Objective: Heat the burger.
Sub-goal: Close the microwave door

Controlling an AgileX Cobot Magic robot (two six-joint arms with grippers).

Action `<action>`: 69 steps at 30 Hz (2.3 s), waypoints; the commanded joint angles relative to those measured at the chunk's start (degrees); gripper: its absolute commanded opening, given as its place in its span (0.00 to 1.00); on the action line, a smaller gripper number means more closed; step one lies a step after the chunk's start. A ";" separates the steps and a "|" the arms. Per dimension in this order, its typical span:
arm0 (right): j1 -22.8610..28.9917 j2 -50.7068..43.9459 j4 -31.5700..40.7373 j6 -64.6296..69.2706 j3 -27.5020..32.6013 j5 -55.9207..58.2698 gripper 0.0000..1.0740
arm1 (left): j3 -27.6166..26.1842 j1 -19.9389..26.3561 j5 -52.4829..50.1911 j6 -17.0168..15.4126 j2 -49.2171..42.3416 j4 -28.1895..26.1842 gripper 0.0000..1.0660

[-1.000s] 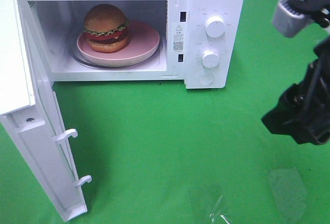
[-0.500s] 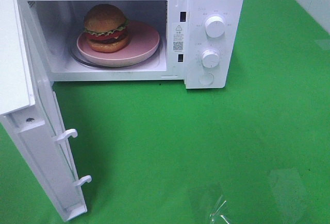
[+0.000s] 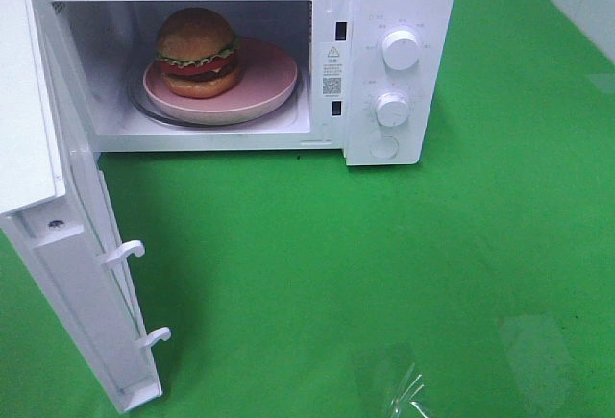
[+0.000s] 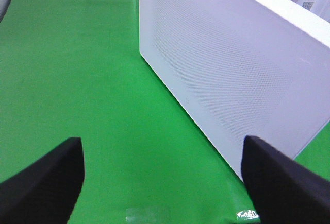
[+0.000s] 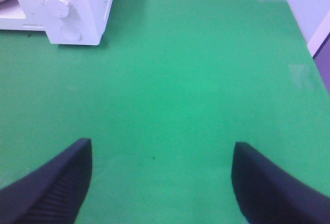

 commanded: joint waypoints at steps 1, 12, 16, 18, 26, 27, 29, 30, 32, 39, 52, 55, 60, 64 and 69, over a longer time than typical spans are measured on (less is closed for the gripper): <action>-0.52 -3.44 0.17 0.17 0.06 2.35 0.66 | 0.11 0.00 -0.57 -0.34 -0.23 -0.06 0.72; -0.52 -14.90 -0.06 -0.17 1.49 5.33 0.66 | 0.11 0.00 -0.57 -0.34 -0.23 -0.06 0.72; -0.52 -14.90 -0.06 -0.06 1.49 5.33 0.66 | 0.11 0.00 -0.57 -0.34 -0.23 -0.11 0.72; -0.52 -14.90 -0.06 -0.06 1.49 5.33 0.66 | 0.11 0.00 -0.57 -0.34 -0.23 -0.11 0.72; -0.52 -14.90 -0.06 -0.06 1.49 5.33 0.66 | 0.11 0.00 -0.57 -0.34 -0.23 -0.11 0.72; -0.52 -14.90 -0.06 -0.06 1.49 5.33 0.66 | 0.11 0.00 -0.57 -0.34 -0.23 -0.11 0.72; -0.52 -14.90 -0.06 -0.06 1.49 5.33 0.66 | 0.11 0.00 -0.57 -0.34 -0.23 -0.11 0.72; -0.52 -14.90 -0.06 -0.06 1.49 5.33 0.66 | 0.11 0.00 -0.57 -0.34 -0.23 -0.11 0.72; -0.52 -14.90 -0.06 -0.06 1.49 5.33 0.66 | 0.11 0.00 -0.57 -0.34 -0.23 -0.11 0.72; -0.52 -14.90 -0.06 -0.06 1.49 5.33 0.66 | 0.11 0.00 -0.57 -0.34 -0.23 -0.11 0.72; -0.52 -14.90 -0.06 -0.06 1.49 5.33 0.66 | 0.11 0.00 -0.57 -0.34 -0.23 -0.11 0.72; -0.52 -14.90 -0.06 -0.11 1.49 5.33 0.66 | 0.11 0.00 -0.57 -0.34 -0.23 -0.11 0.72; -0.52 -14.90 -0.06 -0.11 1.49 5.33 0.66 | 0.11 0.00 -0.69 -0.17 -0.23 -0.86 0.72; -0.52 -14.90 -0.06 -0.11 1.49 5.33 0.66 | -1.66 0.00 -2.81 -0.17 -0.17 -0.52 0.72; -0.52 -14.90 -0.06 -0.11 1.49 5.33 0.66 | -3.04 0.00 -7.39 -0.34 1.78 0.74 0.65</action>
